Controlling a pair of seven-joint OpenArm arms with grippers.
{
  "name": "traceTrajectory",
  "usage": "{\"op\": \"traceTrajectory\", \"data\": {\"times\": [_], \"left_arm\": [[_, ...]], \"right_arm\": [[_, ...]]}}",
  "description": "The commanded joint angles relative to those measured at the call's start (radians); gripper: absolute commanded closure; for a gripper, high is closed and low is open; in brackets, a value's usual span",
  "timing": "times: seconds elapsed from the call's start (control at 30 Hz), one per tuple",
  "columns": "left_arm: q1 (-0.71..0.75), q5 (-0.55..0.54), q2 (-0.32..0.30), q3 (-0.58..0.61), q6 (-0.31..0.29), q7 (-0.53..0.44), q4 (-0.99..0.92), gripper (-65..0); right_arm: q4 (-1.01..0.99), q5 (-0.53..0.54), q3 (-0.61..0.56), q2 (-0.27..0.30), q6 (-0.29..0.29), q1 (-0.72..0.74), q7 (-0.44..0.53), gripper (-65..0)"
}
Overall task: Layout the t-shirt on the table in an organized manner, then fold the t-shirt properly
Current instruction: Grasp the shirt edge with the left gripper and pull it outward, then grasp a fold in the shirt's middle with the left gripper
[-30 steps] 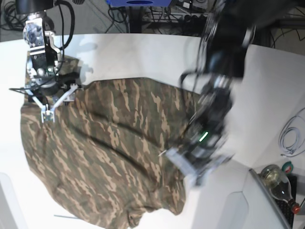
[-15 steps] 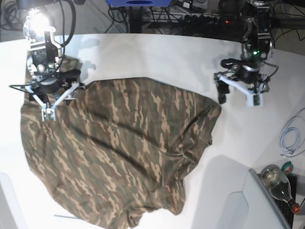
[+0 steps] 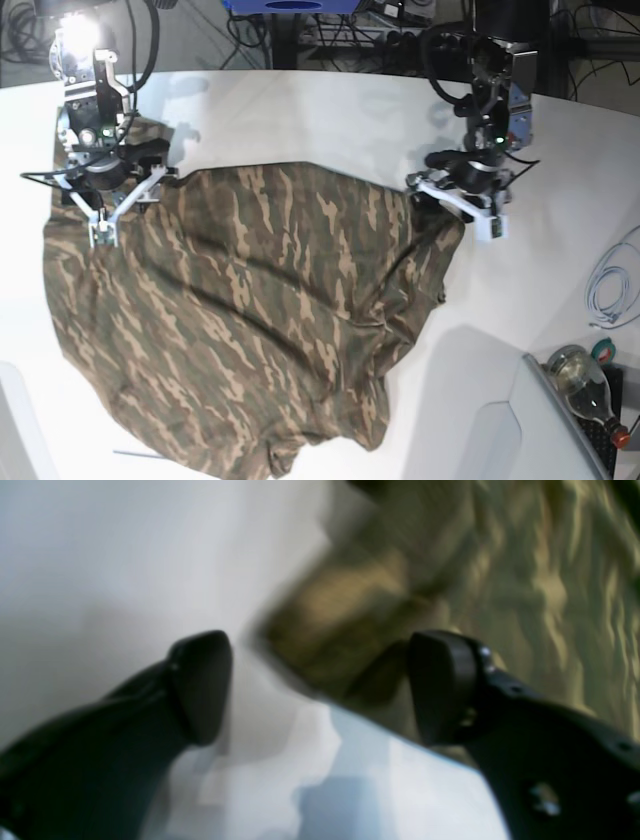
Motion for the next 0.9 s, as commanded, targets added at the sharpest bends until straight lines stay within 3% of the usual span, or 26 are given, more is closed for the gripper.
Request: {"op": "traceTrajectory", "data": {"times": [0.0,0.1,0.17,0.27,0.33,0.43,0.5,0.57,0.73,0.87], "left_arm": [[-0.001,-0.002,-0.006,0.004,-0.001,-0.015,0.031,-34.7],[0.043,0.003,-0.006,-0.001,0.006,-0.012,0.108,0.0],[0.083,0.003,-0.009,-0.019,0.047,-0.01,0.177,0.0],[0.147,0.004,-0.013,-0.042,0.173,0.014,0.312,0.0],[0.158,0.032,-0.016,-0.033,0.245,0.114,0.398,0.0],[0.109,0.159,-0.018,0.05,0.335,0.363,0.527,0.0],[0.058,0.23,-0.013,0.122,0.363,0.495,0.558,0.0],[-0.005,0.285,0.014,0.205,0.381,0.557,0.542,0.0],[-0.166,0.392,0.086,0.391,0.403,0.639,0.343,0.0],[-0.272,0.452,0.162,0.486,0.403,0.645,0.102,0.0]], "right_arm": [[0.019,-0.005,0.003,0.008,-0.002,0.01,0.021,-39.0],[0.017,-0.005,0.003,0.009,-0.002,0.01,0.021,-39.0],[0.016,-0.005,0.003,0.009,-0.002,0.01,0.021,-39.0],[0.014,-0.005,0.003,0.011,-0.002,0.011,0.021,-39.0],[0.012,-0.005,0.003,0.011,-0.002,0.014,0.021,-39.0],[0.012,-0.005,0.003,0.011,-0.002,0.017,0.021,-39.0],[0.012,-0.005,0.003,0.011,-0.002,0.019,0.021,-39.0],[0.012,-0.005,0.003,0.009,-0.002,0.019,0.021,-39.0],[0.011,-0.005,0.003,0.008,-0.002,0.027,0.018,-39.0],[0.011,-0.005,0.003,0.008,-0.002,0.027,0.018,-39.0]]}}
